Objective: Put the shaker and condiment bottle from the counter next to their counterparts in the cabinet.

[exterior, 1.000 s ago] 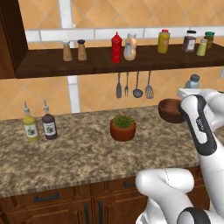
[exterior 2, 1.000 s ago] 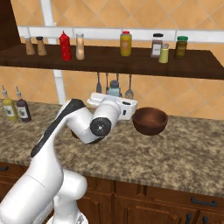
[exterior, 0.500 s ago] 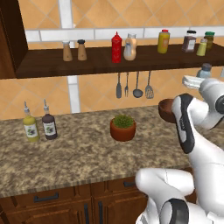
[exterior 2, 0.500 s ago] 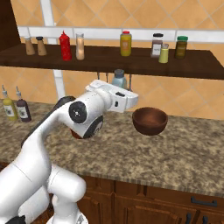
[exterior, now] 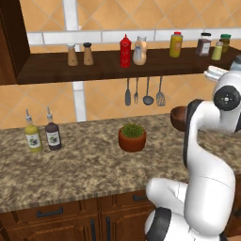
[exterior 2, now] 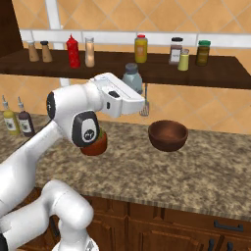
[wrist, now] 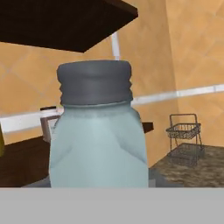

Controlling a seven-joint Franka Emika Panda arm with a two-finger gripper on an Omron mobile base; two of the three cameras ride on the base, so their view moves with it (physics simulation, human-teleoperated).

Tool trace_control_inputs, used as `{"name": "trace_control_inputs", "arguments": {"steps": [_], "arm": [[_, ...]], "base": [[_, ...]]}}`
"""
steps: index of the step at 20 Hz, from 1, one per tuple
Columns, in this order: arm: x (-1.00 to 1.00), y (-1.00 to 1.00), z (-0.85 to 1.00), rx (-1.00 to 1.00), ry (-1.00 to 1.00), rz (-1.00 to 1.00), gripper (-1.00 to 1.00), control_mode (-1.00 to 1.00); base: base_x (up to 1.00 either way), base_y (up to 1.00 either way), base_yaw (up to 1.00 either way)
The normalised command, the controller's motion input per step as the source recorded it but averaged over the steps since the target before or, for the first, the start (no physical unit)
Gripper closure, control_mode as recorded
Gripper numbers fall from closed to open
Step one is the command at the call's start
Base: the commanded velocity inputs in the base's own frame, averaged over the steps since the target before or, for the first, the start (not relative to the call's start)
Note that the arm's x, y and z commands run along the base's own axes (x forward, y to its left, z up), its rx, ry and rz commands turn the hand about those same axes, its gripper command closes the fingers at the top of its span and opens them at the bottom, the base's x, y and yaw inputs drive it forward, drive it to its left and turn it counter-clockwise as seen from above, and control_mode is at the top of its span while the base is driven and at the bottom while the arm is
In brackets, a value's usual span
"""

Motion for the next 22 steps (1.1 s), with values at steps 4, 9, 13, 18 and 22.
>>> {"name": "trace_control_inputs", "arguments": {"steps": [4, 9, 13, 18, 22], "arm": [[-0.07, 0.00, 0.71, 0.00, 0.00, -0.20, 1.00, -1.00], [0.50, 0.00, -0.08, -0.02, 0.00, -0.08, 1.00, -1.00], [0.19, 0.00, -0.25, -0.04, 0.00, 0.01, 1.00, -1.00], [0.35, -0.21, 0.39, 0.01, 0.02, 0.00, 1.00, -1.00], [0.33, -0.09, 0.46, 0.01, 0.19, 0.00, 1.00, -1.00]], "base": [[0.00, 0.00, 0.00], [0.00, 0.00, 0.00], [0.00, 0.00, 0.00], [0.00, 0.00, 0.00], [0.00, 0.00, 0.00]]}}
